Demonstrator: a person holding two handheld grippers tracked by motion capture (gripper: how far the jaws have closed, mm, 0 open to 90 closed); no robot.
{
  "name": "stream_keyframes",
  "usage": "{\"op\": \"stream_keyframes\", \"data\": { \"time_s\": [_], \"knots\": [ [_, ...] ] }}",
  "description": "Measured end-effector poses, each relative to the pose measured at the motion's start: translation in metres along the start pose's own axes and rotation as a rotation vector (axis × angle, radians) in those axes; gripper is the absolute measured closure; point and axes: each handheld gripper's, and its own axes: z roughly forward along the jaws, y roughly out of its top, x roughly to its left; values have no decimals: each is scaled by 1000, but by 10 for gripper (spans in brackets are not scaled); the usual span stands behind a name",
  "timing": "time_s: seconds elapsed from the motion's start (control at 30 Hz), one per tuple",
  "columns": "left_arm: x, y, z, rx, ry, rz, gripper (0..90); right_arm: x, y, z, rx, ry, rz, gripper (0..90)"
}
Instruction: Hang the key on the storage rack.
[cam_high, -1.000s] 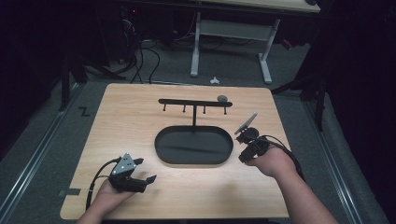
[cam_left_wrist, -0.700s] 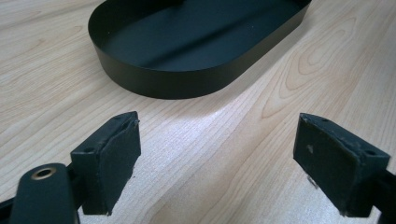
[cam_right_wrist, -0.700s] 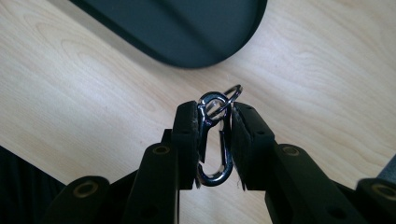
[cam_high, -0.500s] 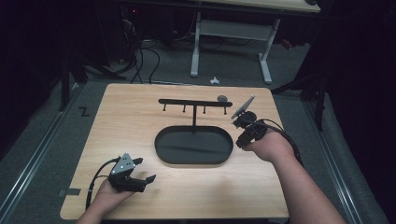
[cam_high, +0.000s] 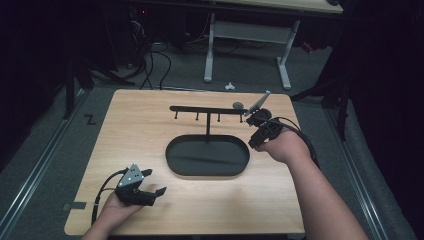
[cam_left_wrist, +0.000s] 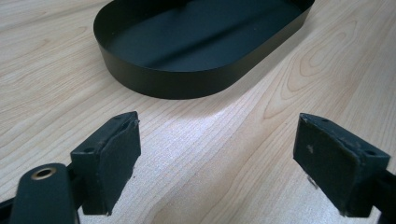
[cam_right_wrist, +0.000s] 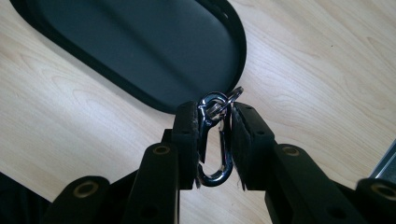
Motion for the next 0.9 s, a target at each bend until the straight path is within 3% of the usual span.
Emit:
{"op": "stream_keyframes", "data": {
  "time_s": [0.43, 0.9],
  "knots": [
    [0, 0, 0, -4, -1, -1, 155, -1, 11, -14, -18, -11, 3, 722],
    [2, 1, -4, -53, 12, -20, 136, -2, 29, -26, -48, -22, -6, 722]
  ]
}}
